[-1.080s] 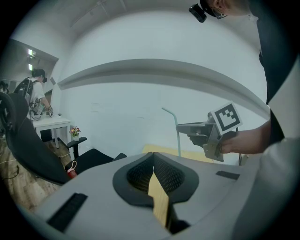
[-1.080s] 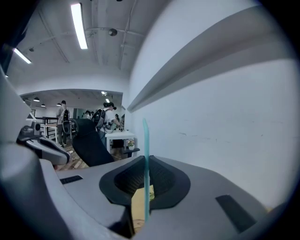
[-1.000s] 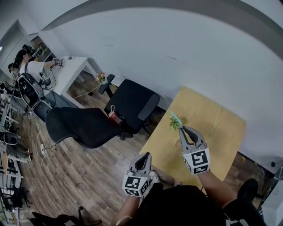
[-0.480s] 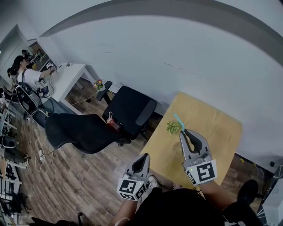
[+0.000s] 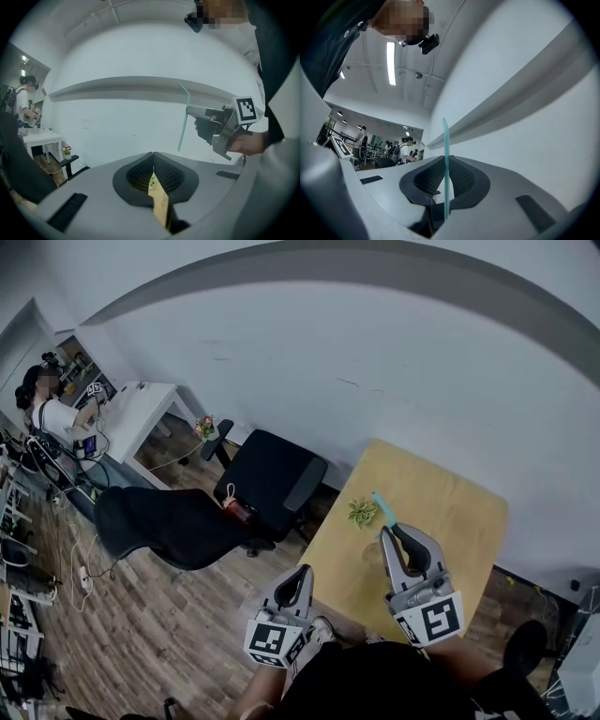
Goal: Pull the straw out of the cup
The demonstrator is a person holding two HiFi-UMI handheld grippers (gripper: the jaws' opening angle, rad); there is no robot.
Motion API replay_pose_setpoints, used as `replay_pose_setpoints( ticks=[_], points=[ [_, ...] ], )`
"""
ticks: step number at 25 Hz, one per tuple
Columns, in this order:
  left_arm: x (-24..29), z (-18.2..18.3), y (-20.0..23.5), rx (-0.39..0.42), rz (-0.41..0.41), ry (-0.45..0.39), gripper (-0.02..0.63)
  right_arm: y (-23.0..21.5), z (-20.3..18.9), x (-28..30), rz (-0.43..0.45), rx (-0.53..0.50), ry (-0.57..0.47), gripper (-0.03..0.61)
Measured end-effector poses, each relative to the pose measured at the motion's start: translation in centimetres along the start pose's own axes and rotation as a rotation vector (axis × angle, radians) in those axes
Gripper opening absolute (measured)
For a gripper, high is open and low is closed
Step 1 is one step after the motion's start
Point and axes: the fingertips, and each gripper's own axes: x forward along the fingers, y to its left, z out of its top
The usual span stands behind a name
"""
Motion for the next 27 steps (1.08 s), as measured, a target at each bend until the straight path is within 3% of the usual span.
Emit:
replay_pose_setpoints(
  ticks=[27],
  points=[
    [0.2, 0.1, -0.1, 0.001, -0.014, 0.006, 0.020, 0.2, -1.2, 0.0, -0.013, 0.020, 0.028, 0.048]
  ],
)
